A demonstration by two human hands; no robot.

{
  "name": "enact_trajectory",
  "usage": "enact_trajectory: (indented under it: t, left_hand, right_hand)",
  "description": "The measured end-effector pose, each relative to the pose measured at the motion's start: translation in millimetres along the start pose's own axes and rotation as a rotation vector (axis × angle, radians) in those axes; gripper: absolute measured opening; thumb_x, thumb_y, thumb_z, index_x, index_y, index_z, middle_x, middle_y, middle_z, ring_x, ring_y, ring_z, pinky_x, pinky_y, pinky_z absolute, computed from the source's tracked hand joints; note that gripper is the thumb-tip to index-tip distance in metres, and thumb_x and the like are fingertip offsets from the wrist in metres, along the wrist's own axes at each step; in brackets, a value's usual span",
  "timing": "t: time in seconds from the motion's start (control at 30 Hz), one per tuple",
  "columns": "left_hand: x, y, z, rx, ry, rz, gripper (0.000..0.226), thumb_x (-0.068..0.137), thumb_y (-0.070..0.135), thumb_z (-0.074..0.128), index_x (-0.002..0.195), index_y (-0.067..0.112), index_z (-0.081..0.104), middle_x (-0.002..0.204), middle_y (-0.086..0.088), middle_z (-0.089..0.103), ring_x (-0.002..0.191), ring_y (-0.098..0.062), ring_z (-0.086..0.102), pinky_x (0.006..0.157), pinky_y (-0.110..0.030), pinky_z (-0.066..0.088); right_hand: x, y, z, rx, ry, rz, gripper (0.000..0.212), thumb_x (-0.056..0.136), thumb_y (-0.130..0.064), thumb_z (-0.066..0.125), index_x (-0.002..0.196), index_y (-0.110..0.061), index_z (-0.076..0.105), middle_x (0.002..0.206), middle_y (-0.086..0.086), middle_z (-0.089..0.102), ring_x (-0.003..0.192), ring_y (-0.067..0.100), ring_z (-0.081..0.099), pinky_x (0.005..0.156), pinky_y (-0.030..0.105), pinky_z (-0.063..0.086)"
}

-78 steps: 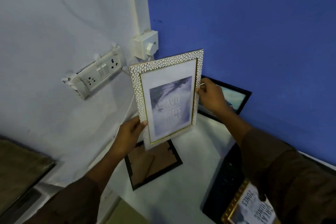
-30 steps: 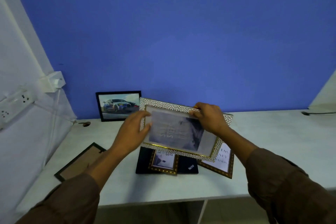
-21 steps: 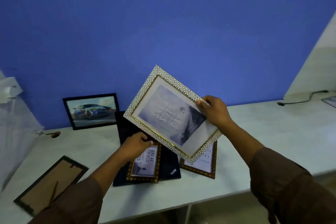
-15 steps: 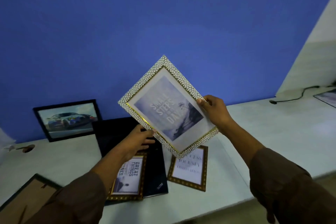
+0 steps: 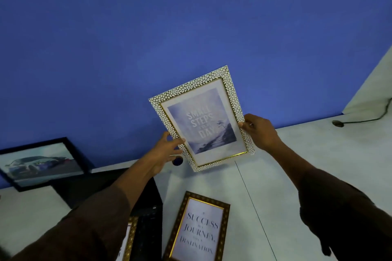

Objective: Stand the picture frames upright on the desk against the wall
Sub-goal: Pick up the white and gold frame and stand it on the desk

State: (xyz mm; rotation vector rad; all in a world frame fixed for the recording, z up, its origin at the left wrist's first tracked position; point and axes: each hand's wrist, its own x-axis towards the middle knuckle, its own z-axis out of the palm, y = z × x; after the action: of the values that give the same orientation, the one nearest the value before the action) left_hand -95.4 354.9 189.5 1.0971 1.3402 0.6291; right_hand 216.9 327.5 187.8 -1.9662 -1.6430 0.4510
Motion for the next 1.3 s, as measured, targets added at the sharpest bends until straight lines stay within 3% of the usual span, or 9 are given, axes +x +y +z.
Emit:
enact_trajectory:
  t: [0.1, 0.2, 0.3, 0.43, 0.63, 0.83, 0.97, 1.1, 1.3]
  left_hand:
    - [31, 2, 12, 0.024, 0.038, -0.047, 0.058, 0.093, 0.029, 0.067, 0.141, 0.029, 0.034, 0.136, -0.001, 0.055, 0.112, -0.025, 0.066, 0.072, -0.028, 0.048]
    - [58, -5, 16, 0.07, 0.056, -0.093, 0.067, 0.093, 0.03, 0.066, 0.149, 0.027, 0.029, 0.14, -0.002, 0.052, 0.115, -0.028, 0.064, 0.088, -0.034, 0.048]
    - [81, -12, 23, 0.073, 0.09, -0.136, 0.05, 0.095, 0.024, 0.065, 0.137, 0.029, 0.036, 0.136, -0.006, 0.055, 0.119, -0.032, 0.062, 0.097, -0.04, 0.046]
    - [103, -20, 24, 0.076, 0.163, -0.179, 0.049, 0.095, 0.021, 0.065, 0.136, 0.028, 0.039, 0.129, -0.008, 0.057, 0.108, -0.03, 0.064, 0.089, -0.04, 0.049]
    - [126, -33, 17, 0.107, 0.209, -0.197, 0.03, 0.097, 0.02, 0.062, 0.113, 0.035, 0.042, 0.121, -0.007, 0.057, 0.1, -0.027, 0.062, 0.086, -0.037, 0.045]
    - [148, -33, 8, 0.169, 0.256, -0.151, 0.038, 0.094, 0.016, 0.066, 0.122, 0.023, 0.04, 0.121, -0.012, 0.06, 0.096, -0.028, 0.063, 0.069, -0.031, 0.049]
    - [155, -35, 8, 0.145, 0.237, -0.185, 0.043, 0.092, 0.019, 0.068, 0.123, 0.024, 0.039, 0.118, -0.006, 0.058, 0.101, -0.028, 0.061, 0.074, -0.034, 0.049]
    - [149, -51, 15, 0.115, 0.285, -0.237, 0.067, 0.087, 0.025, 0.074, 0.141, 0.019, 0.034, 0.132, -0.014, 0.058, 0.119, -0.034, 0.06, 0.094, -0.043, 0.049]
    - [103, -106, 33, 0.246, 0.191, -0.418, 0.077, 0.091, 0.029, 0.07, 0.151, 0.011, 0.025, 0.143, -0.023, 0.049, 0.112, -0.029, 0.055, 0.089, -0.035, 0.046]
  right_hand:
    - [27, 28, 23, -0.014, -0.069, 0.029, 0.025, 0.102, -0.041, 0.053, 0.097, -0.017, 0.057, 0.101, 0.01, 0.071, 0.095, 0.032, 0.066, 0.076, 0.038, 0.053]
    - [43, 44, 46, -0.018, -0.144, 0.05, 0.019, 0.102, -0.04, 0.054, 0.096, -0.022, 0.055, 0.106, 0.01, 0.072, 0.098, 0.033, 0.067, 0.075, 0.034, 0.049]
    - [61, 62, 70, 0.016, -0.198, 0.086, 0.024, 0.101, -0.037, 0.057, 0.109, -0.015, 0.063, 0.114, 0.01, 0.072, 0.105, 0.034, 0.067, 0.084, 0.037, 0.053]
    - [84, 71, 99, 0.032, -0.257, 0.09, 0.027, 0.1, -0.034, 0.059, 0.117, -0.013, 0.065, 0.118, 0.011, 0.072, 0.109, 0.035, 0.067, 0.086, 0.037, 0.051]
    - [106, 70, 127, 0.046, -0.298, 0.083, 0.028, 0.101, -0.033, 0.059, 0.12, -0.013, 0.065, 0.122, 0.011, 0.071, 0.109, 0.036, 0.068, 0.091, 0.04, 0.053]
    - [123, 72, 141, 0.079, -0.312, 0.114, 0.026, 0.099, -0.032, 0.061, 0.115, -0.012, 0.066, 0.116, 0.013, 0.073, 0.105, 0.036, 0.069, 0.09, 0.042, 0.056]
    - [123, 72, 141, 0.06, -0.31, 0.133, 0.028, 0.098, -0.034, 0.063, 0.116, -0.013, 0.066, 0.117, 0.01, 0.073, 0.105, 0.032, 0.07, 0.092, 0.042, 0.056]
    - [103, 72, 139, 0.107, -0.298, 0.255, 0.039, 0.095, -0.042, 0.066, 0.125, -0.019, 0.06, 0.127, 0.004, 0.071, 0.113, 0.029, 0.068, 0.096, 0.042, 0.054]
    - [13, 90, 156, 0.138, -0.404, 0.482, 0.043, 0.09, -0.046, 0.069, 0.125, -0.024, 0.058, 0.12, 0.004, 0.072, 0.107, 0.027, 0.068, 0.09, 0.035, 0.053]
